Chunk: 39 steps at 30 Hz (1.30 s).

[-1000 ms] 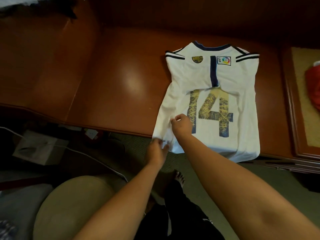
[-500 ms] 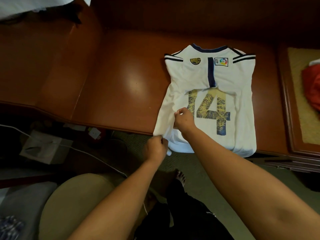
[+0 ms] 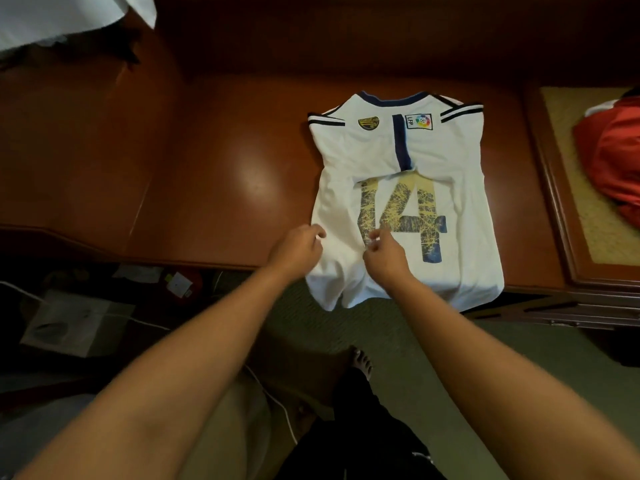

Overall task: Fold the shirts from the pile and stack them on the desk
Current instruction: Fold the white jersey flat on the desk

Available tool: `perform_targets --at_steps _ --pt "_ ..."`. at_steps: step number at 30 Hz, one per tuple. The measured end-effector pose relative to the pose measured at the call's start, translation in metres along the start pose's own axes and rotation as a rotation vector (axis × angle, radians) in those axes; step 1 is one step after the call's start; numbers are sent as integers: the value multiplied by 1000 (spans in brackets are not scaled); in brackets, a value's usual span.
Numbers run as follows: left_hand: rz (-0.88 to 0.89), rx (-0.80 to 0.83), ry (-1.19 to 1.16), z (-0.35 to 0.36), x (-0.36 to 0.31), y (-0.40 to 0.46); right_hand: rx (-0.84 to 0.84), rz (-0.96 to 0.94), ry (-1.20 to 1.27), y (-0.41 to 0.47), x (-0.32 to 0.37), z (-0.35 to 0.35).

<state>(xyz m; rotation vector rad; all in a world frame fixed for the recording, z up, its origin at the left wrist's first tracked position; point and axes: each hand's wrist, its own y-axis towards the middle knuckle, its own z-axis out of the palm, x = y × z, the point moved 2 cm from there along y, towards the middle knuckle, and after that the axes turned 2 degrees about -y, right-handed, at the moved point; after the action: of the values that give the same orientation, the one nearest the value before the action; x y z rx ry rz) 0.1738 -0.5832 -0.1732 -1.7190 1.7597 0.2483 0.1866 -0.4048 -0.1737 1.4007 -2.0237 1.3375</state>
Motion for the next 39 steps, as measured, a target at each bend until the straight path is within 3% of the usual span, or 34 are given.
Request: perform_targets --at_steps 4,7,13,18,23,27,39 --pt "249 77 245 -11 -3 53 -103 -17 89 -35 -43 24" --pt "429 102 451 -10 -15 78 -135 100 239 -46 -80 51" --pt "581 228 758 6 -26 101 -266 181 493 -35 -109 104" --pt "628 146 728 -13 -21 108 -346 115 536 -21 -99 122" --pt "707 85 764 -43 -25 103 -367 -79 521 -55 -91 114" --pt "703 100 824 -51 -35 97 -334 -200 345 -72 -81 113" --pt "683 47 744 -40 -57 98 -369 -188 121 -58 -96 108"
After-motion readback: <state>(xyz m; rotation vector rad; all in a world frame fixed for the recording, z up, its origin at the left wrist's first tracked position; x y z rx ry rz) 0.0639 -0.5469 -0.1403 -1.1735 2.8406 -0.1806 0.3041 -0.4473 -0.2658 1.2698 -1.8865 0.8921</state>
